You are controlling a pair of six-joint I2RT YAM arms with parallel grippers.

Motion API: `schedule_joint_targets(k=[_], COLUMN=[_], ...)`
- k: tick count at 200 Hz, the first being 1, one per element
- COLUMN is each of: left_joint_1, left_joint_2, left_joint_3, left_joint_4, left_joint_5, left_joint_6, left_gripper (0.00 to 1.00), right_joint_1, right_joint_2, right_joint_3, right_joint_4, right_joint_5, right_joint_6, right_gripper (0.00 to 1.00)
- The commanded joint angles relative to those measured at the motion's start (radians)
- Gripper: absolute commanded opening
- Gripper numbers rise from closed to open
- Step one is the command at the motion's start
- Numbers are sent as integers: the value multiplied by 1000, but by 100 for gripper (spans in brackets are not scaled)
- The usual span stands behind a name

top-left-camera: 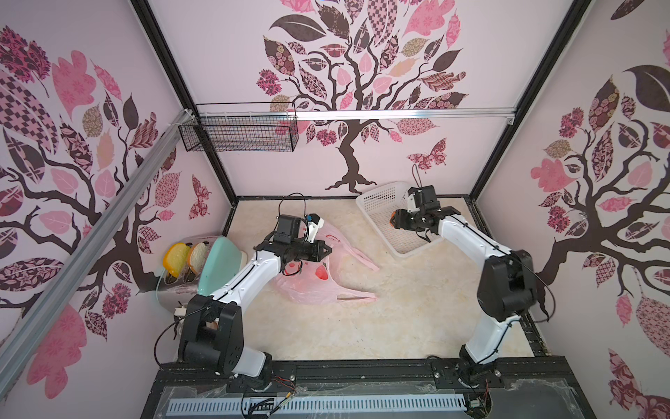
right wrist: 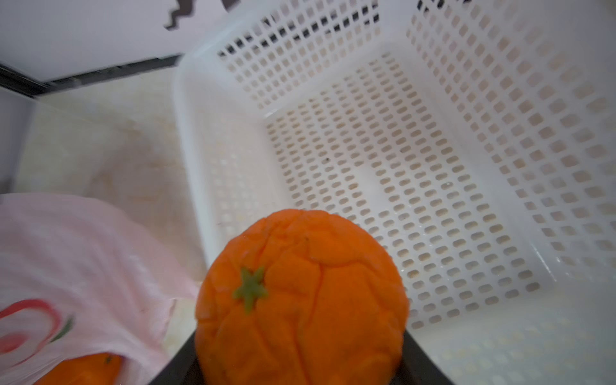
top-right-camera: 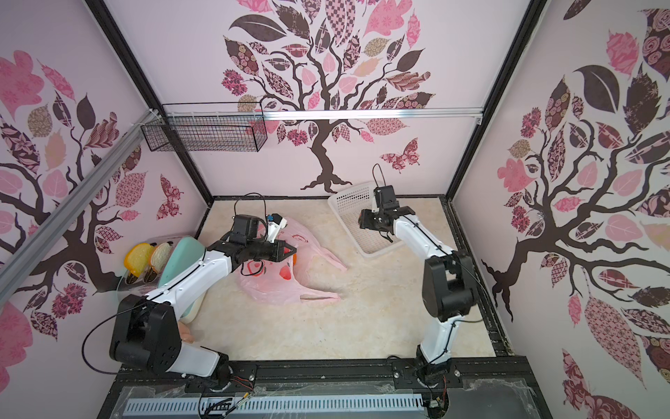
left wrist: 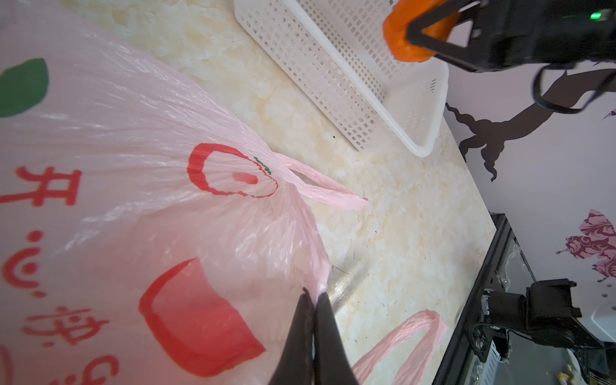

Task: Place the oranges into plastic bags & tie knots
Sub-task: Pick up the orange from the basket, then place the orange in the plastic bag.

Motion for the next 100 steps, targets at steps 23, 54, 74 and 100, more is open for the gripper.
schedule_joint_targets(k=[23,54,74,100], left_joint_1=[2,3,3,3], left_joint_2=[-4,-15,-30,-39], left_joint_3=[34,27,23,20], left_joint_4=[3,21,24,17], left_joint_5=[2,13,9,6], left_joint_6=[8,-10,-9,-8], left_gripper=[0,0,0,0], right_joint_1=[164,329,427,479], right_joint_2=[-169,-141,-70,82], right_joint_3=[-336,-433,-404,-368], right_joint_4=[411,614,646,806], right_joint_5=[-219,-247,-234,-371], right_joint_6=[193,326,335,451], right_gripper=[46,47,47,46])
